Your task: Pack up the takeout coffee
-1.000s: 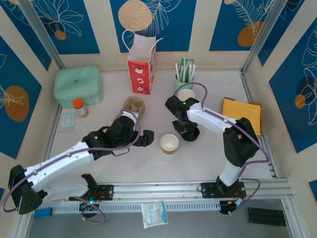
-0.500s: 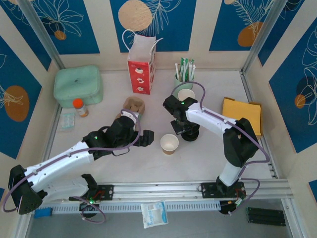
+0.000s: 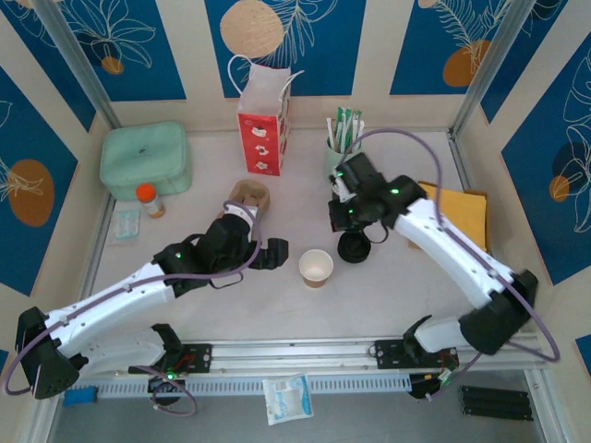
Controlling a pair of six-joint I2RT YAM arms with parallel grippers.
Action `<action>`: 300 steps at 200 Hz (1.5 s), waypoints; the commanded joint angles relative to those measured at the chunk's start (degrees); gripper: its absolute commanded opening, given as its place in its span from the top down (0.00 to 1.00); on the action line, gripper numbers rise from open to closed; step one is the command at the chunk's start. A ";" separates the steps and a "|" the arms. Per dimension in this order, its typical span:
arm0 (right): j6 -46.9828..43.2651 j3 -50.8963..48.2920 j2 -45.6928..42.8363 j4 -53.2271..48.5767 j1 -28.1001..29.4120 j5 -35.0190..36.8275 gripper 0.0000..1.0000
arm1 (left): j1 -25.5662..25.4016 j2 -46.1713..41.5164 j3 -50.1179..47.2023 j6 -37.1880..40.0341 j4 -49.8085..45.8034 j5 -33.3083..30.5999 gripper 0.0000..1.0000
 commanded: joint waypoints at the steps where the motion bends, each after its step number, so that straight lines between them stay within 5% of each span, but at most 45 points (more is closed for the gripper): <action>1: 8.08 -4.92 -7.46 13.46 -6.91 -26.29 1.00 | -0.68 -0.75 3.67 -3.28 4.84 0.14 0.01; 14: 14.12 -8.85 -10.68 22.81 -11.99 -37.79 1.00 | -0.65 -0.92 4.37 -5.48 8.49 0.87 0.01; 42: 23.91 -12.78 -12.04 37.08 -16.87 -50.50 1.00 | -0.68 -1.58 4.26 -11.42 19.56 1.14 0.01; 100: 41.21 -17.36 -9.97 66.64 -18.45 -60.32 1.00 | -0.68 -0.54 2.57 -23.53 38.75 0.36 0.01; 160: 48.94 -17.85 -6.22 88.65 -17.83 -65.19 1.00 | -0.73 2.10 0.22 -32.40 56.21 -0.80 0.01; 300: 49.68 -13.76 -4.23 94.50 -12.05 -63.47 1.00 | -0.70 10.13 -0.14 -43.71 73.80 -1.24 0.01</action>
